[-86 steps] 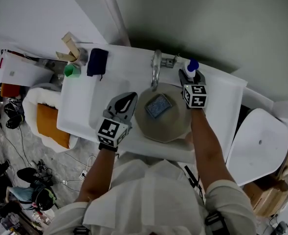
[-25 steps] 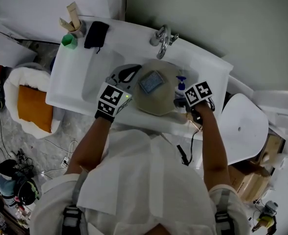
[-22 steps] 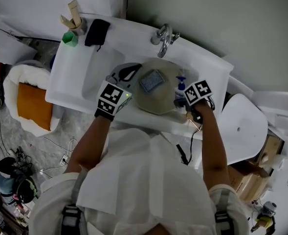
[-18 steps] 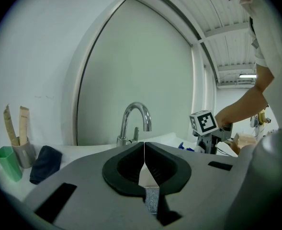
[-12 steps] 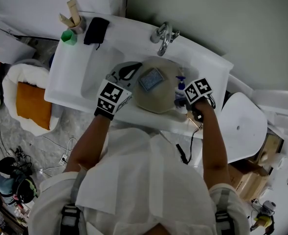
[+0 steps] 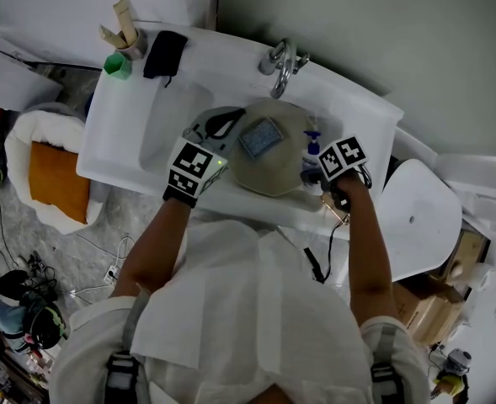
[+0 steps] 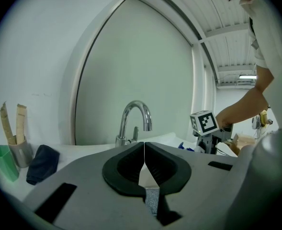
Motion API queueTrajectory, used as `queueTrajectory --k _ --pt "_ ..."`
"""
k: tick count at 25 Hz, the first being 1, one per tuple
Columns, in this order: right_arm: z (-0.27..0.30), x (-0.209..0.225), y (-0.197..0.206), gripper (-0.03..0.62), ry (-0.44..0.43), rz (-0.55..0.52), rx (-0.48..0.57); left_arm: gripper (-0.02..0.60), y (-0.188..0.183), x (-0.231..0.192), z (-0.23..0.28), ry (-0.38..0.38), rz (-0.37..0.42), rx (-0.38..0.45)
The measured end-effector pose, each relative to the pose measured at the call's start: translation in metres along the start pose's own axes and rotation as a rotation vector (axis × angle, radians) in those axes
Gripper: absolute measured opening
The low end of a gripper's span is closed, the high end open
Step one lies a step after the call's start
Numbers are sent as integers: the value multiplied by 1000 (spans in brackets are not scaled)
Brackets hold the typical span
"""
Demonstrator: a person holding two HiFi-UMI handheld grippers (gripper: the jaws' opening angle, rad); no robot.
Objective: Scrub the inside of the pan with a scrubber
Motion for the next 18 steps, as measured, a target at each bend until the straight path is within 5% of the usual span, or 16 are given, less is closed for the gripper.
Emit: queueTrajectory --k 5,18 --pt "-5 2 -2 199 28 3 112 17 0 -3 0 -7 0 -2" --pt "-34 13 -12 198 63 120 642 17 -14 -9 5 -16 17 -13"
Point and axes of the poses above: the fingertips, and each gripper's own axes: z forward along the fingers, x to its right, y out of its underside, the point moved 10 cm from there along -z, backward along the fingers, and after that the axes turned 13 degrees about y, right-handed, at the moved point
